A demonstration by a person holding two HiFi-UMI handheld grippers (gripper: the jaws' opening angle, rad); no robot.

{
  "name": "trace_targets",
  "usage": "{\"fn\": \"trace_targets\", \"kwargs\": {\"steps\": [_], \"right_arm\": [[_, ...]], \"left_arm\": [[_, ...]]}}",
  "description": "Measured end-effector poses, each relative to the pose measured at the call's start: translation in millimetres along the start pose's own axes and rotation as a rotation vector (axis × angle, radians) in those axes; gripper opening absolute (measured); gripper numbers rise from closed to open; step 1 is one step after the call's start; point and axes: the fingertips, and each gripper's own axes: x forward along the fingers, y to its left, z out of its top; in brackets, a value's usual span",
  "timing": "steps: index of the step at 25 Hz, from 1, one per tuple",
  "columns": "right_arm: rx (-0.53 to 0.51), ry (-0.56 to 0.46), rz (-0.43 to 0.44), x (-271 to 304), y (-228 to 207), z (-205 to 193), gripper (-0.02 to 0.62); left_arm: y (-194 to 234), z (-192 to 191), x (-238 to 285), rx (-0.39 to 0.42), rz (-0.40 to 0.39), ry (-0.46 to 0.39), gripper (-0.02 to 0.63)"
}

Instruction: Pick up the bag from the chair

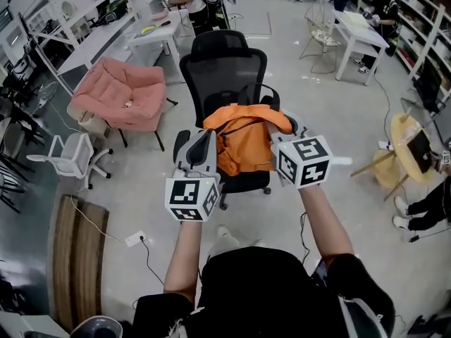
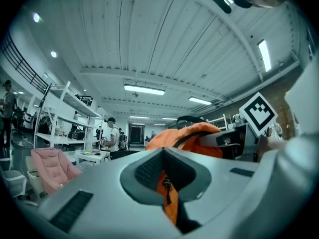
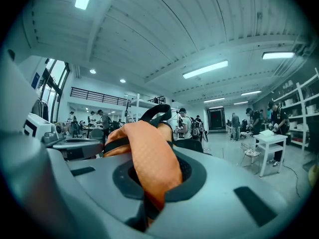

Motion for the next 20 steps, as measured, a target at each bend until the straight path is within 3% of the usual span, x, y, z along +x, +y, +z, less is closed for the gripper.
{"fn": "trace_targets", "kwargs": {"steps": [20], "right_arm": [[0.004,-0.023,-0.010,-27,-4,-1,0.012]], "left_arm": [[-24,1,-10,0.027,-0.006,-0.007,0.009]]}}
